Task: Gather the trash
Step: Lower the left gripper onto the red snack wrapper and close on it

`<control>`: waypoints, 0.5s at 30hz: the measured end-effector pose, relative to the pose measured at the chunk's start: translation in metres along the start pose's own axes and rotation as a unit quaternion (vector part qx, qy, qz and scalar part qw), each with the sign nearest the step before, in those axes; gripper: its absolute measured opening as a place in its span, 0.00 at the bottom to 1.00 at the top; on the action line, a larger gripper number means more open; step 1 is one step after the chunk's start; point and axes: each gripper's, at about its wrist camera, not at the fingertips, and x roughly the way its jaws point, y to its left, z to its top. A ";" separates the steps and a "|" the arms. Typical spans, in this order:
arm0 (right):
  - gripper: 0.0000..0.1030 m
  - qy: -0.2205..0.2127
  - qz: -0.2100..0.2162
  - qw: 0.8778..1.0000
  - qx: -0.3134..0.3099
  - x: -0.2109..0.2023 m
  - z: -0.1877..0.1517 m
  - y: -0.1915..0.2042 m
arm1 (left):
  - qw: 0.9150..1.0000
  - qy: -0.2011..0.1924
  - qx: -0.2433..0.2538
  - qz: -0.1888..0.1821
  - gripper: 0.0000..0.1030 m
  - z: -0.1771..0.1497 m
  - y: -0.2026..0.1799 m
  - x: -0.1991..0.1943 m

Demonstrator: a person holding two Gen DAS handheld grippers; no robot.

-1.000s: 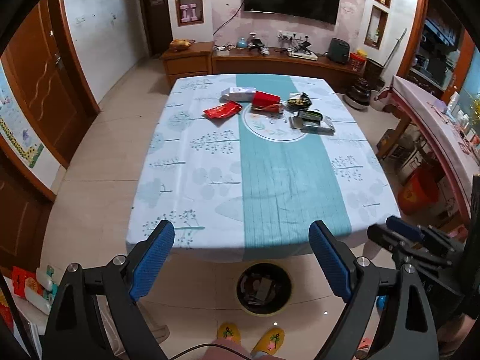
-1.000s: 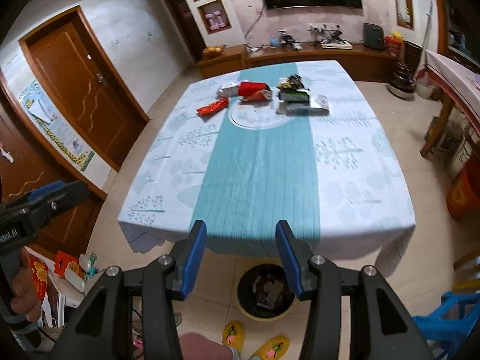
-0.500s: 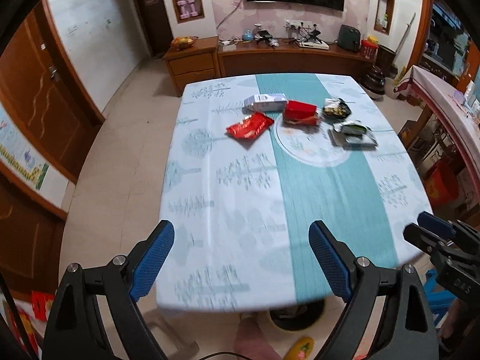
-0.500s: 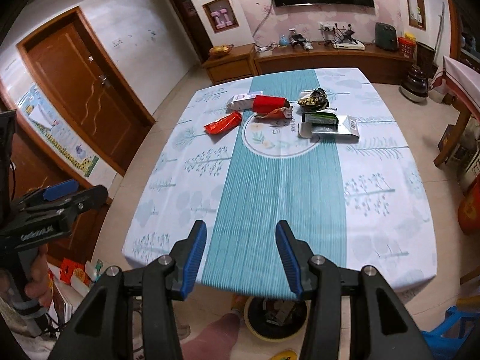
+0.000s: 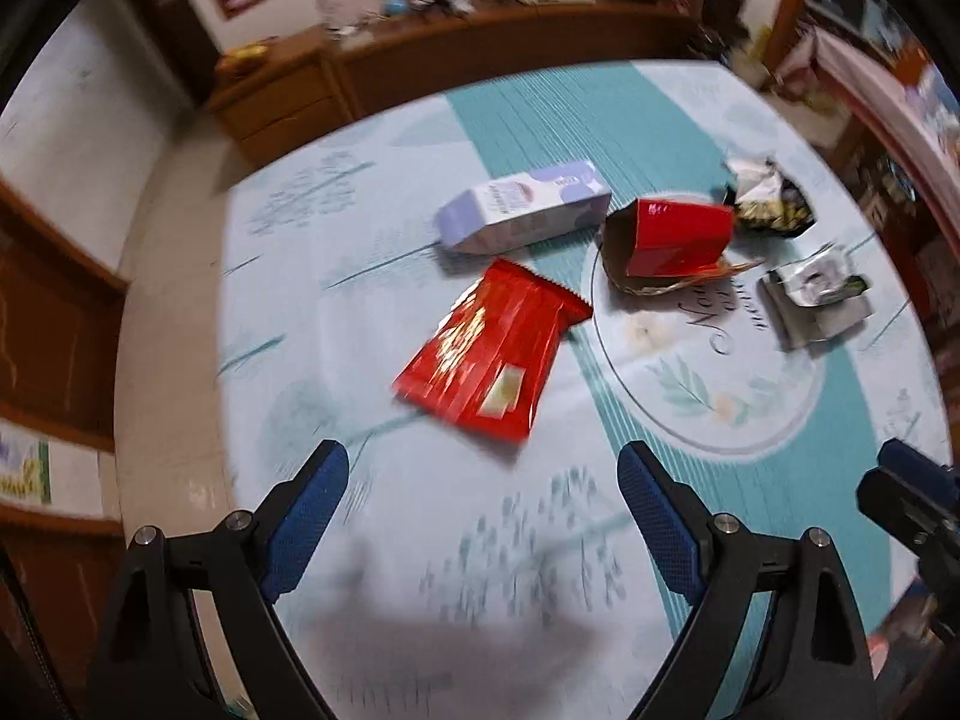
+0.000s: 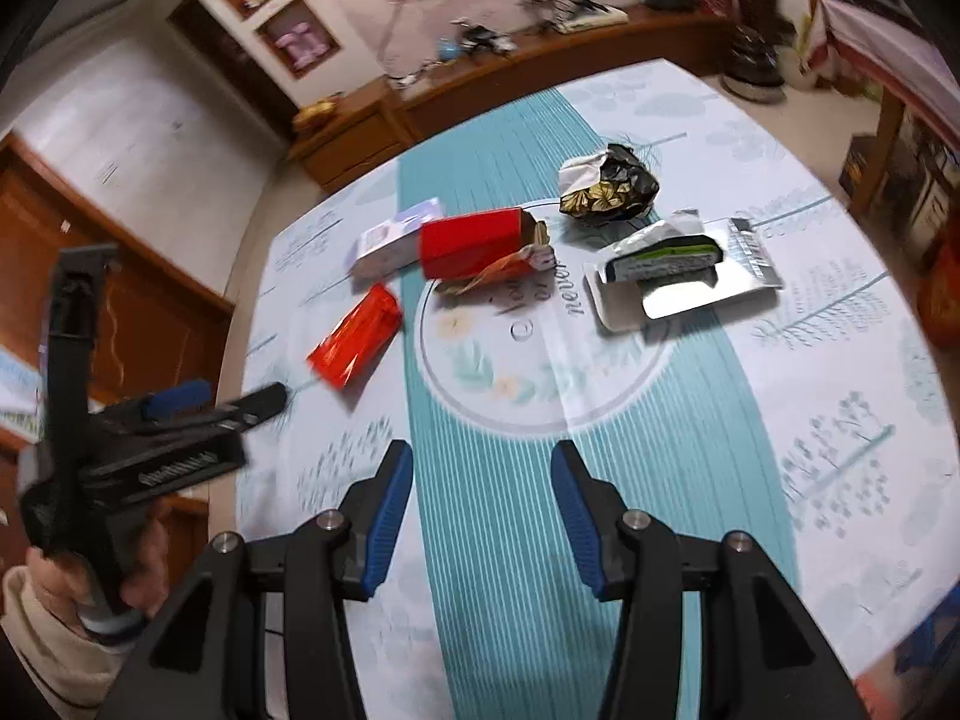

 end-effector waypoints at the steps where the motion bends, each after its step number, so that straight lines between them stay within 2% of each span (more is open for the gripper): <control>1: 0.47 0.001 0.000 1.000 0.007 0.008 0.005 -0.001 | 1.000 0.002 0.014 0.007 0.87 0.006 -0.004 0.014; 8: 0.47 0.007 0.011 0.998 0.056 0.047 0.032 -0.007 | 0.996 0.004 0.067 0.050 0.87 0.026 -0.021 0.070; 13: 0.47 0.011 0.015 0.997 0.070 0.062 0.041 -0.007 | 0.996 0.001 0.074 0.042 0.85 0.030 -0.019 0.082; 14: 0.47 0.013 0.017 0.997 0.074 0.065 0.043 -0.007 | 0.997 0.002 0.068 0.026 0.77 0.032 -0.015 0.083; 15: 0.47 0.014 0.018 0.997 0.077 0.067 0.044 -0.007 | 0.998 0.005 0.062 0.008 0.64 0.035 -0.011 0.085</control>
